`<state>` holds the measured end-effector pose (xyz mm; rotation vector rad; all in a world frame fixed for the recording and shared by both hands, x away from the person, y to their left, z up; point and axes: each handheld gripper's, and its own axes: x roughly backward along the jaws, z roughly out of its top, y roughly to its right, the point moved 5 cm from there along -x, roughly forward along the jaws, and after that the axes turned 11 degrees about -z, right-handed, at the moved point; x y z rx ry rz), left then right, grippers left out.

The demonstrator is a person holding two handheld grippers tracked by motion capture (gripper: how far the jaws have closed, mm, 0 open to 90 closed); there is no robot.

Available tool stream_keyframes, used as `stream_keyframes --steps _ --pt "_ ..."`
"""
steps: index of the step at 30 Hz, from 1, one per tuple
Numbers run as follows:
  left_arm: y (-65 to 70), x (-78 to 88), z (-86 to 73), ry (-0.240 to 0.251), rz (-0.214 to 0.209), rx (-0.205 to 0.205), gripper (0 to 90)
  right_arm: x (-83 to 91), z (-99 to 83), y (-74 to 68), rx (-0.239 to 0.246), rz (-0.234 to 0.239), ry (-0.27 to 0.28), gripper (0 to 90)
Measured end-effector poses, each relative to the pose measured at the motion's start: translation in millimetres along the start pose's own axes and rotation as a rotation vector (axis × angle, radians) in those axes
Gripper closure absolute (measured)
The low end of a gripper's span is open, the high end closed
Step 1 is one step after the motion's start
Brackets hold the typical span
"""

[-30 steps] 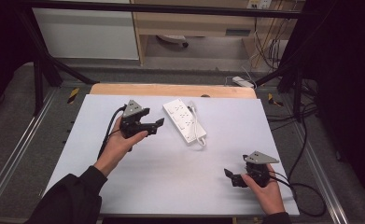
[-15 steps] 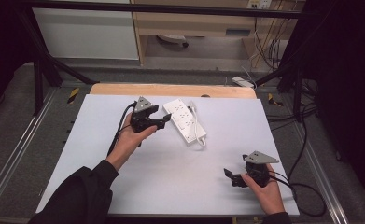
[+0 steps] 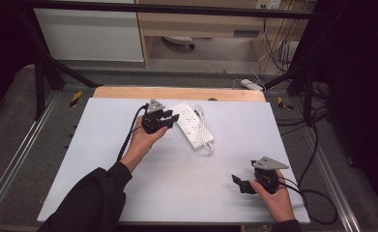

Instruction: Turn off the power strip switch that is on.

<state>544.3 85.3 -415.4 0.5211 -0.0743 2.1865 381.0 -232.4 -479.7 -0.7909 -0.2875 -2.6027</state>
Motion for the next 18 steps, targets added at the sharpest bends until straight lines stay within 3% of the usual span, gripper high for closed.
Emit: stream_keyframes --steps 13,18 --pt "-11.9 -17.9 -7.0 -0.031 -0.008 -0.007 87.5 -1.3 0.0 0.1 0.006 0.001 0.003 3.9" --pt "-10.4 -25.9 -13.0 -0.051 -0.044 0.033 90.0 -0.7 0.5 0.1 0.006 0.003 0.006 3.9"
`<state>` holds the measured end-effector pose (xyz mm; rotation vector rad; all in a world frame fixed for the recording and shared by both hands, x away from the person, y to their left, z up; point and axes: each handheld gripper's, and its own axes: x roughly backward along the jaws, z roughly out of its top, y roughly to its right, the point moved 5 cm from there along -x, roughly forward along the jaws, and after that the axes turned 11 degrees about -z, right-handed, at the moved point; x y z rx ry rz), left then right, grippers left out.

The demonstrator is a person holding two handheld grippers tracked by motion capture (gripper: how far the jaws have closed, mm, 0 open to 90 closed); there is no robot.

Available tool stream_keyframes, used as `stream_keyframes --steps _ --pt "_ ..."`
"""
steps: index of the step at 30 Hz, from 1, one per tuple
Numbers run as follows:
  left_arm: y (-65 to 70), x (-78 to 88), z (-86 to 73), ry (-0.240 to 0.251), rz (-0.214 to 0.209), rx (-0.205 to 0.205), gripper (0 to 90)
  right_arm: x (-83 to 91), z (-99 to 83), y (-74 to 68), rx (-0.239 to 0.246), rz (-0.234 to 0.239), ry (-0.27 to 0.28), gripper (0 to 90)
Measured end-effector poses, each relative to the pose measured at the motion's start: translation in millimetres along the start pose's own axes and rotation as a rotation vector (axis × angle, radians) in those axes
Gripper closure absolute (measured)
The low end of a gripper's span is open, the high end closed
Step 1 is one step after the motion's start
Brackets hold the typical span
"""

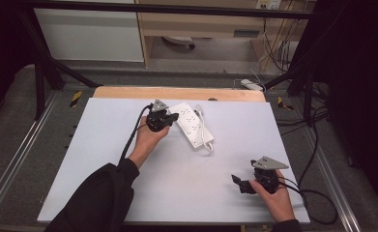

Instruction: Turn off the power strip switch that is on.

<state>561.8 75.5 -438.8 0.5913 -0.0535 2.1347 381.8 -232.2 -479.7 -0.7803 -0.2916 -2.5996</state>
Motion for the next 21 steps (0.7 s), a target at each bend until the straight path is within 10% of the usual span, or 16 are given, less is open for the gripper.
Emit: stream_keyframes --steps 21 --pt "-7.0 -25.5 -14.0 -0.075 0.024 -0.042 90.0 -0.3 0.9 -0.8 -0.012 0.005 0.004 3.9"
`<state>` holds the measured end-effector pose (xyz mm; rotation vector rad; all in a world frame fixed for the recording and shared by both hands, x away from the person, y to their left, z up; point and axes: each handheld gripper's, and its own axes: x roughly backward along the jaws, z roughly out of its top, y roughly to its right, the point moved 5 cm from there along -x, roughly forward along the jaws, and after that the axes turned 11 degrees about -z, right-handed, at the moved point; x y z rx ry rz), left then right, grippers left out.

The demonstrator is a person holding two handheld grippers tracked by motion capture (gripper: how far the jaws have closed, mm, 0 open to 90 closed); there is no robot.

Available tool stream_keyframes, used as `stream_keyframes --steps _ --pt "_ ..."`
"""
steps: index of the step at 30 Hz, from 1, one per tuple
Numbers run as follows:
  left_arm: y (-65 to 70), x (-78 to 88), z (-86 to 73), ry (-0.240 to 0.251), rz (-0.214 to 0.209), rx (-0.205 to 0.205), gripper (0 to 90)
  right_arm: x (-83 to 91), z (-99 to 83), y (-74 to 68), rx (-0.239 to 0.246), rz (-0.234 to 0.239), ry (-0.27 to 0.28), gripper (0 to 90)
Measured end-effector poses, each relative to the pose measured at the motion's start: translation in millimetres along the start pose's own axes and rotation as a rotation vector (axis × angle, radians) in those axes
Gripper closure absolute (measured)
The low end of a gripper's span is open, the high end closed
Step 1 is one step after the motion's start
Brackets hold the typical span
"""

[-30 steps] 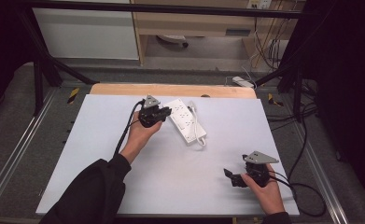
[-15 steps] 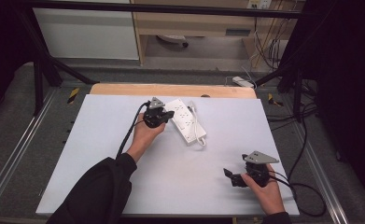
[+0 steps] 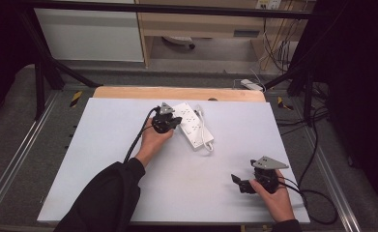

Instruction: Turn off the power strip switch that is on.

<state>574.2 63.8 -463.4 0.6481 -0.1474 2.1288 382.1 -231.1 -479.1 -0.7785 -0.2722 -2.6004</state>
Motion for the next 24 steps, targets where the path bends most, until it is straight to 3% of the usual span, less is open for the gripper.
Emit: stream_keyframes --steps 11,24 --pt "-2.4 -10.9 5.7 -0.013 0.009 -0.014 90.0 -0.9 0.0 0.1 0.007 0.002 -0.002 3.8" --pt "-5.4 -14.1 1.4 -0.025 0.014 -0.021 90.0 -1.3 -0.1 0.1 0.011 0.004 -0.002 3.8"
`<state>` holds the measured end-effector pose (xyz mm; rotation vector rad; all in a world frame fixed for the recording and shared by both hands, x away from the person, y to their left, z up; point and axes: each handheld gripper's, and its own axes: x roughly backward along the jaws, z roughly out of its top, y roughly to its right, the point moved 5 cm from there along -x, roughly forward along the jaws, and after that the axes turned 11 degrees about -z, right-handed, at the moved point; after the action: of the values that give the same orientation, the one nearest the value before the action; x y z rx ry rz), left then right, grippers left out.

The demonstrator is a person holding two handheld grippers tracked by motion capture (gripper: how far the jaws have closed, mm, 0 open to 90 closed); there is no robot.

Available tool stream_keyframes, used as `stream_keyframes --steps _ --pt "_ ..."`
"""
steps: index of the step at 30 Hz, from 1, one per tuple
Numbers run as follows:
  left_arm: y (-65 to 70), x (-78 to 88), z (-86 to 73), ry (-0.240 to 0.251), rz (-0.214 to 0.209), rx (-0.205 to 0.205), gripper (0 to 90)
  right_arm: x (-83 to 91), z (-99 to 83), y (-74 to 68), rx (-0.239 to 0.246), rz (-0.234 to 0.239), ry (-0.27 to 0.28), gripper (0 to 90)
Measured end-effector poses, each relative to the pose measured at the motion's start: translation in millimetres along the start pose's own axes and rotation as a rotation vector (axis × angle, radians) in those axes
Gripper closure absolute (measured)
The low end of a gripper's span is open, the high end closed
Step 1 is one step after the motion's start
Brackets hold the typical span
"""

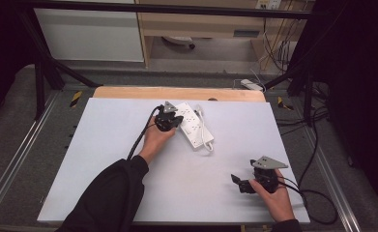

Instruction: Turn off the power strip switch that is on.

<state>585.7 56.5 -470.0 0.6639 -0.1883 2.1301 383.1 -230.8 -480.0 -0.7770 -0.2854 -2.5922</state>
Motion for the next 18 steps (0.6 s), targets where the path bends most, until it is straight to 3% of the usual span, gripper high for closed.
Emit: stream_keyframes --steps 5,11,15,18 --pt "-0.5 -0.4 -0.4 0.005 -0.013 -0.001 90.0 -0.1 -0.2 0.0 0.002 0.000 -0.003 3.8" --pt "-1.5 -1.3 -1.6 -0.004 0.003 -0.009 90.0 -0.4 -0.4 -0.5 -0.002 0.000 -0.004 3.8" --pt "-7.3 0.2 -2.6 0.009 0.007 0.023 90.0 0.0 -0.5 -0.9 -0.003 0.002 -0.005 3.8" --pt "-7.7 0.9 -3.0 0.008 0.000 0.016 90.0 -0.4 -0.5 -0.8 -0.001 0.002 -0.004 3.8"
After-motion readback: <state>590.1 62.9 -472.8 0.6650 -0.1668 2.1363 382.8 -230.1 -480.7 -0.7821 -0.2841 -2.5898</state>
